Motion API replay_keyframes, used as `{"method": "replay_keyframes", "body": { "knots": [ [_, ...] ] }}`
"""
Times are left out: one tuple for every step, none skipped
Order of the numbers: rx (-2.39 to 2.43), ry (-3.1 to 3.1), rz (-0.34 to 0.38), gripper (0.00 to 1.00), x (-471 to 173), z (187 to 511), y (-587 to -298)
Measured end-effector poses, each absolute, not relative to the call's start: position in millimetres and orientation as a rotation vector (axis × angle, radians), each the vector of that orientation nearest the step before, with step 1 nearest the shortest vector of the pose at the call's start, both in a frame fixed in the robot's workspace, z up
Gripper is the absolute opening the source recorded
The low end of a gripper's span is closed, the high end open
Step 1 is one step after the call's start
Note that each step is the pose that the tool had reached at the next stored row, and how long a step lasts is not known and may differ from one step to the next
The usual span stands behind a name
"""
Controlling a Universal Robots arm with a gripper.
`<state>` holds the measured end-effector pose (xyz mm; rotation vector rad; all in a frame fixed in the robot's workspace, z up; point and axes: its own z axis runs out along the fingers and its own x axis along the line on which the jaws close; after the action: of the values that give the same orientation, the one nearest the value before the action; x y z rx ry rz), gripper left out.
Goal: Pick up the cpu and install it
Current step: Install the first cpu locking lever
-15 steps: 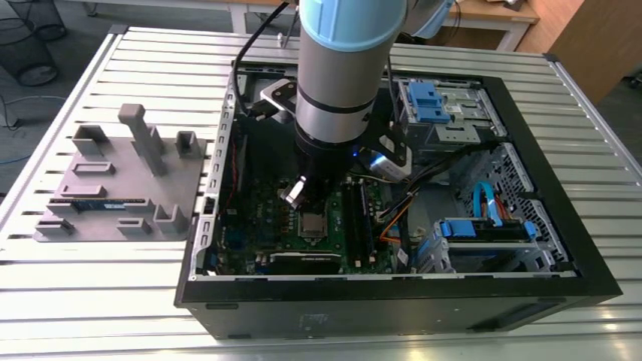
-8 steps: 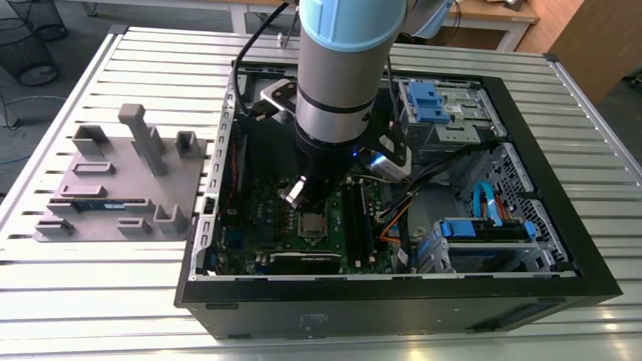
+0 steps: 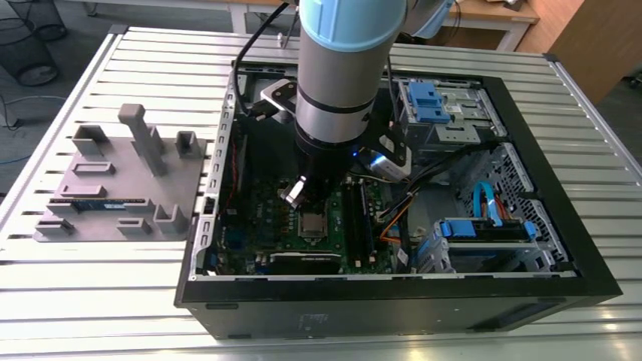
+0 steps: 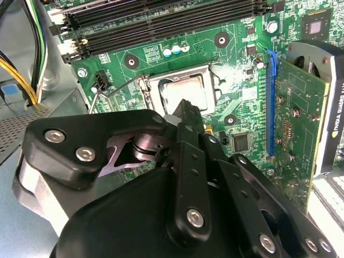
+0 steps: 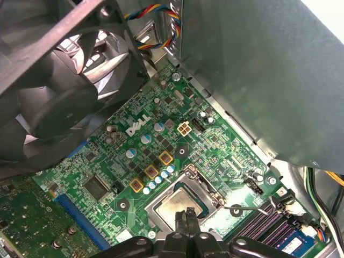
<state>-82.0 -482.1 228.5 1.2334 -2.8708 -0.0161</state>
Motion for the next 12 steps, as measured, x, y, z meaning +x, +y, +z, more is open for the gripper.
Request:
{"method": "replay_keyframes", "body": {
  "knots": [
    [1.233,-2.871,-0.016,0.11,-82.1,229.0,-482.1],
    [1.233,-2.871,-0.017,0.11,-82.1,229.8,-482.1],
    [1.233,-2.871,-0.017,0.11,-82.1,230.9,-482.1],
    [1.233,-2.871,-0.017,0.11,-82.1,232.4,-482.1],
    [1.234,-2.871,-0.018,0.11,-82.1,234.2,-482.1],
    [1.234,-2.872,-0.020,0.11,-82.1,236.2,-482.1],
    [1.234,-2.872,-0.022,0.11,-82.1,238.4,-482.1],
    [1.234,-2.873,-0.024,0.11,-82.0,240.7,-482.1],
    [1.234,-2.873,-0.026,0.11,-82.1,242.9,-482.1],
    [1.235,-2.874,-0.029,0.11,-82.1,245.0,-482.1],
    [1.235,-2.875,-0.031,0.11,-82.1,246.9,-482.1],
    [1.235,-2.875,-0.033,0.11,-82.1,248.6,-482.1]
  ]
}}
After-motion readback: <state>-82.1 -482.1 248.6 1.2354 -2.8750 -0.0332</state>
